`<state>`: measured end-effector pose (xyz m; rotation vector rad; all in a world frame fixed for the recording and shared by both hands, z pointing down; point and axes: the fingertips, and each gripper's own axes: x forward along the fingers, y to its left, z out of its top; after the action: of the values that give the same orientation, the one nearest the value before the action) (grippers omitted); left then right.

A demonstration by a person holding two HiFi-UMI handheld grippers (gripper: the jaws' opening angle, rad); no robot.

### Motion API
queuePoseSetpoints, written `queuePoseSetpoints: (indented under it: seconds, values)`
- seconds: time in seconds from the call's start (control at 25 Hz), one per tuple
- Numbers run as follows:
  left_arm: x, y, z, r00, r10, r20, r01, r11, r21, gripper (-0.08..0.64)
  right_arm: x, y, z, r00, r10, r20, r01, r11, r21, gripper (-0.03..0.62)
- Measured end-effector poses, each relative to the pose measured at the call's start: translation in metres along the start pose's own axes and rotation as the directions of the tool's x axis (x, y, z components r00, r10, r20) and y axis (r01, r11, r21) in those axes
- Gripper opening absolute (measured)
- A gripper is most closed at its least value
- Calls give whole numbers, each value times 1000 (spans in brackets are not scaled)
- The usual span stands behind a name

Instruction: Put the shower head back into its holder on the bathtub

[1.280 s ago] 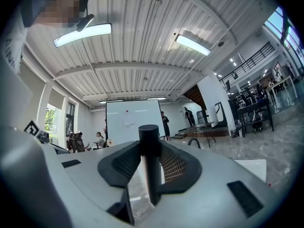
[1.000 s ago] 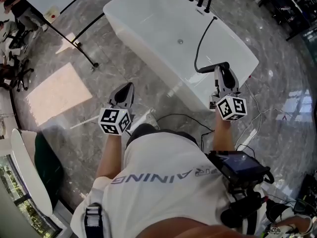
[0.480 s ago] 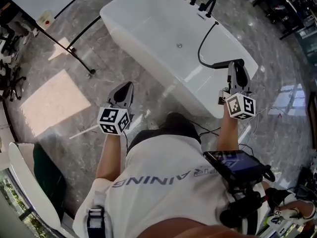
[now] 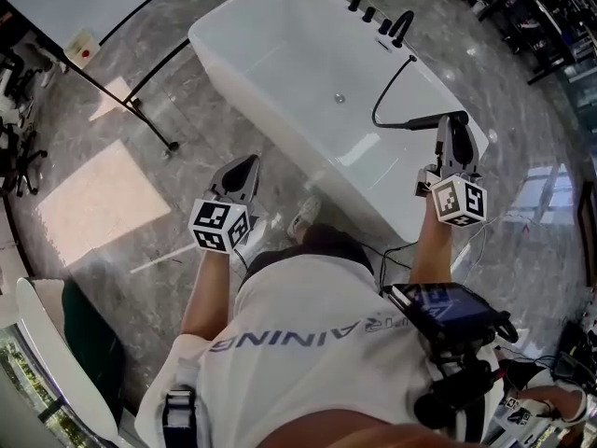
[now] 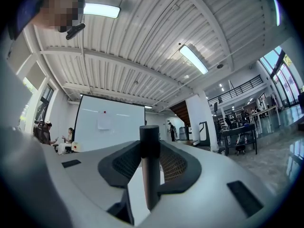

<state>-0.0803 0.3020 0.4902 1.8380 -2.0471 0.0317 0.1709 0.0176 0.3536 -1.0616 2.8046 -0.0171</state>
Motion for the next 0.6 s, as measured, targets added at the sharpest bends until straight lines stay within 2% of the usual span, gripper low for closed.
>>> queuePoseSetpoints:
  seconds: [0.16,0.36,0.6]
  values:
    - [49,3,11,999,-38,-35,39,999,26,14,25,-26,-14,1000,-29,-3,29,999,24,124]
    - [143,10,43,993,-86,-78,92,992,83,14,79,-81,-35,996,-86,1,86,994,61,124]
    - [201,2,69,987,-133,-86,142,984,110,14,104,-112,-27,993,-109,46,105,992,69,124]
